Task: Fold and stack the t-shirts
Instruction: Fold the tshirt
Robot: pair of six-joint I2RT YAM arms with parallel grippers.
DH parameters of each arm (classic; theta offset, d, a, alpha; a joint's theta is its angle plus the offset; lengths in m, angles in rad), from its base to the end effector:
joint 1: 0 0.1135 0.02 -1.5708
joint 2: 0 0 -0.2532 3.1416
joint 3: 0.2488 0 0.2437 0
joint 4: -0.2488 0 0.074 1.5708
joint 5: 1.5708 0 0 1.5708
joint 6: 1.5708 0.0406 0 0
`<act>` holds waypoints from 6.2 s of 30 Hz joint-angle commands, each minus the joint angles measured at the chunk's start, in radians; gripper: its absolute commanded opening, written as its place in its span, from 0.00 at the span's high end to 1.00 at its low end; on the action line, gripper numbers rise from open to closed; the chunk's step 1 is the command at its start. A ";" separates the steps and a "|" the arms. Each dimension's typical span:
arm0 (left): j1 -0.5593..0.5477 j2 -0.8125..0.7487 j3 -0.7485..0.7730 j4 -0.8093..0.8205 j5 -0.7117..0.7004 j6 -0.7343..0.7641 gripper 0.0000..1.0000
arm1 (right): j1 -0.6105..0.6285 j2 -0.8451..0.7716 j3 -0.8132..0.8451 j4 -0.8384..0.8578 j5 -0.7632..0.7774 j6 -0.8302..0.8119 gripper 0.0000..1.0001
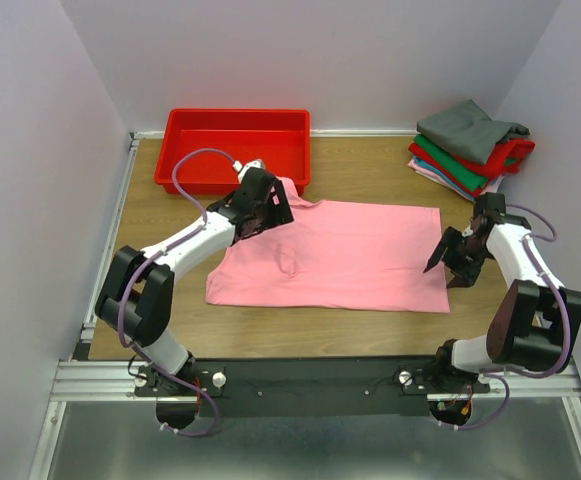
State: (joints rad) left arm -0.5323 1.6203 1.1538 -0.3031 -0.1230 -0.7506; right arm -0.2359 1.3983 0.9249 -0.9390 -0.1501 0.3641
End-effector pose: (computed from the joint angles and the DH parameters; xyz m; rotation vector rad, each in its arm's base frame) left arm 0.3063 -0.1746 0.2342 -0.3217 2.3646 -0.4868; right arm 0.2271 -0.0483 0.1960 0.8648 2.8559 0.2391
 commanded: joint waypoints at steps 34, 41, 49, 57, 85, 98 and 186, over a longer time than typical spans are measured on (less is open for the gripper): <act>-0.015 0.007 -0.425 0.191 -0.018 -0.019 0.11 | 0.156 0.341 0.019 0.164 0.142 0.094 0.27; -0.063 -0.091 -0.526 0.128 0.000 -0.101 0.11 | 0.155 0.278 -0.009 0.102 0.182 0.130 0.26; -0.113 -0.203 -0.568 0.053 0.013 -0.164 0.11 | 0.156 0.226 -0.037 0.055 0.195 0.136 0.26; -0.123 -0.310 -0.407 -0.082 -0.078 -0.122 0.11 | 0.156 0.185 0.051 0.009 0.179 0.090 0.24; 0.003 0.259 0.208 -0.080 -0.132 0.105 0.16 | 0.139 0.413 0.347 0.118 0.213 0.064 0.25; 0.120 0.411 0.366 -0.013 -0.106 0.166 0.28 | 0.135 0.478 0.400 0.137 0.192 0.065 0.26; 0.252 0.193 0.342 -0.151 0.189 0.112 1.00 | -0.008 0.480 0.542 0.233 0.064 -0.070 0.98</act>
State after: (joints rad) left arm -0.2832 1.9602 1.5955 -0.4671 0.0093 -0.6174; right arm -0.2398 1.9915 1.5375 -0.7349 -0.1230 0.3382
